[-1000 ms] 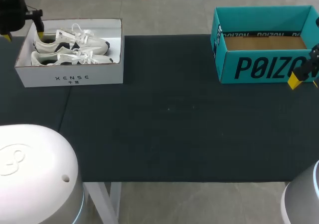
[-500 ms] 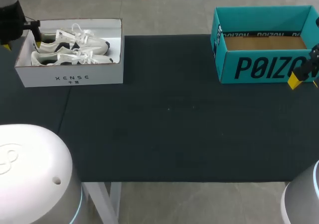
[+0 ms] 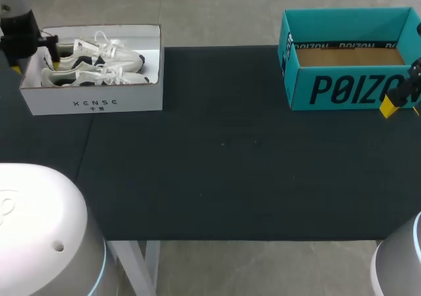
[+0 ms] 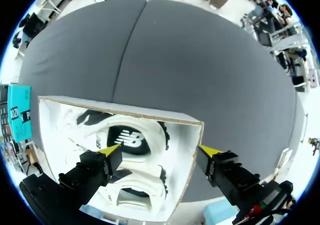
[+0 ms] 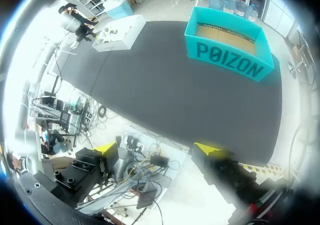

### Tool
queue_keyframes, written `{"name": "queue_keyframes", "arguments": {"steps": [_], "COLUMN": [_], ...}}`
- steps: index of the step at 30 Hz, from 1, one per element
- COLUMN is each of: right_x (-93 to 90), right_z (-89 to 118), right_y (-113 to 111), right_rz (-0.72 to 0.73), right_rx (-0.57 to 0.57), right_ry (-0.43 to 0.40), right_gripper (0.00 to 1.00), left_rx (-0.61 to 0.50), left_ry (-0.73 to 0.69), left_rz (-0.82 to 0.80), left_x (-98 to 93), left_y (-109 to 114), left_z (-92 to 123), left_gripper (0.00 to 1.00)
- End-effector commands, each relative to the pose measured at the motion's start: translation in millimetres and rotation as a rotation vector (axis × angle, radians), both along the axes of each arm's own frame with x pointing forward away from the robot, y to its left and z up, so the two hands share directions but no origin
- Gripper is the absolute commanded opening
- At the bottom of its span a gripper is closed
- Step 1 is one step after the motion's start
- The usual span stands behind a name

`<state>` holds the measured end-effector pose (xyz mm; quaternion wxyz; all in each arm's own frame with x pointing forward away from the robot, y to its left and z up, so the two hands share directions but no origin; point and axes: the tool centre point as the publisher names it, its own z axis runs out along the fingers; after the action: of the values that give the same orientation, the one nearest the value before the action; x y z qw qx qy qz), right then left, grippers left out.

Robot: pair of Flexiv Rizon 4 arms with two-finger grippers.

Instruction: Take the shoe out of the shoebox, open the shoe tongue, remove and reinsert the insole, then place the shoe into the shoebox

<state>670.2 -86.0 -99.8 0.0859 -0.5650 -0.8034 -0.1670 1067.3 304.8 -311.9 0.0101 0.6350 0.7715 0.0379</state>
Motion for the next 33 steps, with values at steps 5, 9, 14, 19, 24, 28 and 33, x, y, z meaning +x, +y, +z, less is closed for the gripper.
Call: {"name": "queue_keyframes", "arguments": {"steps": [5,9,14,19,24,28,33], "right_x": [2.2,2.2,2.2,2.2,2.2,2.2,2.2], "right_z": [0.2,0.2,0.2,0.2,0.2,0.2,0.2], "right_y": [0.6,0.6,0.6,0.6,0.6,0.6,0.6], "right_rz": [0.001,0.001,0.001,0.001,0.001,0.001,0.001], "right_rx": [-0.001,-0.001,-0.001,-0.001,-0.001,-0.001,-0.001], "right_ry": [0.005,0.005,0.005,0.005,0.005,0.005,0.005], "right_gripper": [1.0,1.0,1.0,1.0,1.0,1.0,1.0], "left_rx": [-0.01,-0.006,-0.007,-0.005,-0.003,-0.002,-0.001], "left_ry": [0.043,0.052,0.057,0.056,0.058,0.058,0.059], "left_rz": [0.009,0.015,0.016,0.015,0.012,0.012,0.01], "left_x": [11.8,15.0,19.8,22.8,24.0,22.5,17.7], "left_y": [-1.4,-1.3,-3.2,-5.4,-6.8,-6.5,-8.6], "left_z": [-19.0,-25.9,-30.0,-31.3,-34.2,-35.8,-36.1], "left_gripper": [1.0,1.0,1.0,1.0,1.0,0.88,0.73]}}
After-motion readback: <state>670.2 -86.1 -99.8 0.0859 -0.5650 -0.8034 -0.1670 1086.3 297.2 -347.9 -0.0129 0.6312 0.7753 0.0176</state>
